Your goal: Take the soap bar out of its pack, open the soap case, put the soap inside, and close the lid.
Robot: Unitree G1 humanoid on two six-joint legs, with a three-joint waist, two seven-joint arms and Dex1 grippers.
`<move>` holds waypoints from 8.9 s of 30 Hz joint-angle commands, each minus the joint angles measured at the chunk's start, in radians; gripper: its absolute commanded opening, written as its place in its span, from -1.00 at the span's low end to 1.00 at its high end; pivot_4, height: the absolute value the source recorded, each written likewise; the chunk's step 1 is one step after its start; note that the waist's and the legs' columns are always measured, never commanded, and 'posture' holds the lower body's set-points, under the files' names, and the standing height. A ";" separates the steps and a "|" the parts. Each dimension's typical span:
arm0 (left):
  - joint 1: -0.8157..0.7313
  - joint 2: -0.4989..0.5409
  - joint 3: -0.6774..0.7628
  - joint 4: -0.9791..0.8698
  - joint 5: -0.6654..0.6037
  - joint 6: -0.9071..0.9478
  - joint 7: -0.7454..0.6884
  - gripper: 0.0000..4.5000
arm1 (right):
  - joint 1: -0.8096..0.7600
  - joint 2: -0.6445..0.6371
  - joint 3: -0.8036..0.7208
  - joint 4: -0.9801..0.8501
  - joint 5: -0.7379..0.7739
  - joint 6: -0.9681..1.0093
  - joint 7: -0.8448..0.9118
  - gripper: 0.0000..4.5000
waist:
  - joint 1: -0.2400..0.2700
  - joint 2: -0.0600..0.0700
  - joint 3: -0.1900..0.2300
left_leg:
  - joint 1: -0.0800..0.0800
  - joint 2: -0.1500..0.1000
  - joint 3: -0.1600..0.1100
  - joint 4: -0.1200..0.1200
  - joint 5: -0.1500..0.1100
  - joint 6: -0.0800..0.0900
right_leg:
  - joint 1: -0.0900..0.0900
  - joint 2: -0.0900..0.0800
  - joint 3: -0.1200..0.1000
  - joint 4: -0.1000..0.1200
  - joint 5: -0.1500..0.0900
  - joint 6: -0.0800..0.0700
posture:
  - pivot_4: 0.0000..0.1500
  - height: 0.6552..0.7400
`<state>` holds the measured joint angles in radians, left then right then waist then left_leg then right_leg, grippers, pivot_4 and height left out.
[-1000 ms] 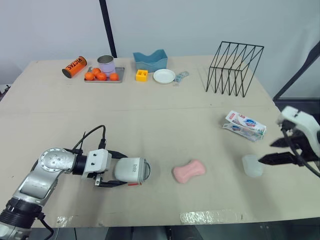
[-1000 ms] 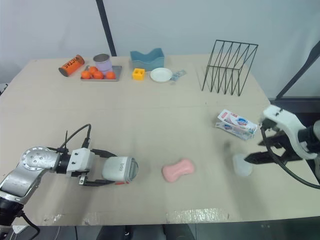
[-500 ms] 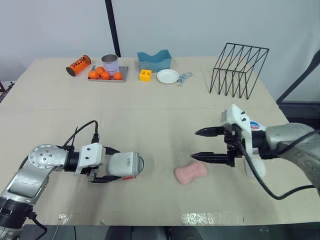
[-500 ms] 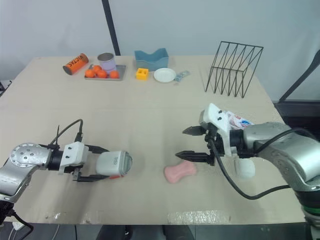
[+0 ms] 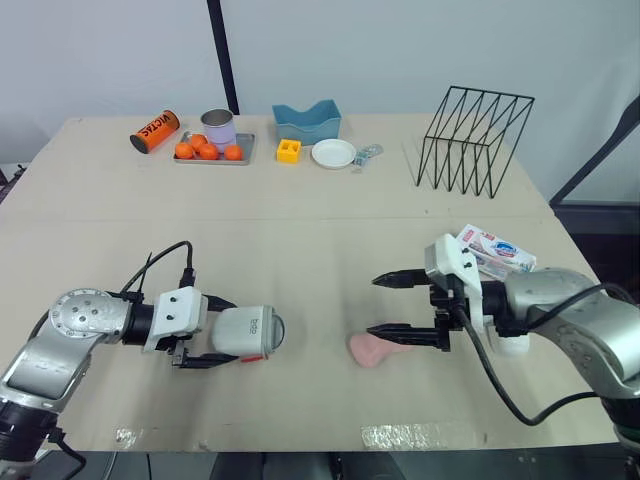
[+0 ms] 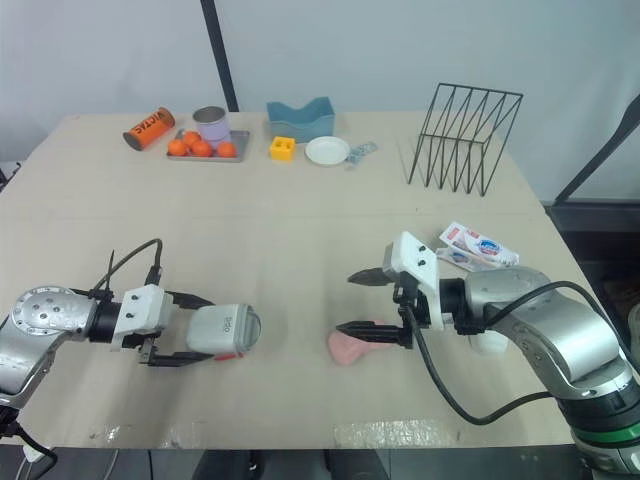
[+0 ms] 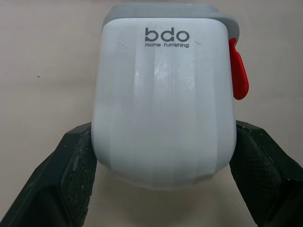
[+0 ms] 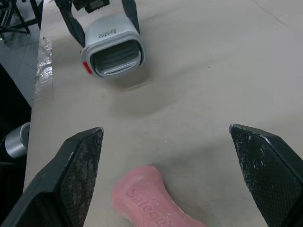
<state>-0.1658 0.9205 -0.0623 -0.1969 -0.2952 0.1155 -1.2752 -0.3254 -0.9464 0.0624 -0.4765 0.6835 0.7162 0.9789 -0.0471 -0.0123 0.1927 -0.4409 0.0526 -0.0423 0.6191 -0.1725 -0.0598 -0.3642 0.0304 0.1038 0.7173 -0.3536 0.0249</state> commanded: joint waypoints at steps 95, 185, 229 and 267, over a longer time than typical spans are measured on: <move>0.153 0.088 0.147 -0.038 -0.007 0.008 -0.012 1.00 | -0.074 0.128 0.097 0.074 -0.168 -0.048 0.114 1.00 | 0.000 -0.001 0.000 | 0.002 -0.001 -0.005 0.002 0.000 0.000 | 0.006 -0.001 -0.005 0.000 0.000 0.000 | 1.00 1.00; 0.200 -0.050 0.154 -0.233 -0.172 -0.119 -0.022 1.00 | -0.093 -0.044 0.318 0.061 -0.596 -0.245 0.266 0.72 | 0.000 -0.002 0.000 | 0.003 -0.001 -0.005 0.002 0.000 0.000 | 0.007 -0.001 -0.005 -0.001 0.000 0.000 | 1.00 1.00; 0.281 -0.023 0.213 -0.189 -0.121 -0.149 0.022 1.00 | -0.470 0.275 0.492 -0.048 -0.368 0.384 0.103 -0.21 | -0.001 -0.002 0.000 | 0.003 -0.001 -0.006 0.001 0.000 0.000 | 0.006 -0.002 -0.007 -0.001 0.000 -0.001 | 1.00 1.00; 0.264 -0.003 0.225 -0.156 -0.094 -0.162 0.000 1.00 | -0.467 0.283 0.428 -0.042 -0.266 0.431 0.022 0.97 | -0.001 -0.002 0.000 | 0.001 0.000 -0.004 0.000 0.000 0.000 | 0.001 -0.002 -0.006 0.000 0.001 -0.001 | 1.00 1.00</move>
<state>0.1092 0.9138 0.1610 -0.3603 -0.3918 -0.0252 -1.2733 -0.7836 -0.6422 0.5324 -0.4739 0.3972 1.1516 0.9923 -0.0482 -0.0142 0.1930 -0.4398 0.0524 -0.0461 0.6188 -0.1723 -0.0602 -0.3632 0.0284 0.0976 0.7172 -0.3530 0.0234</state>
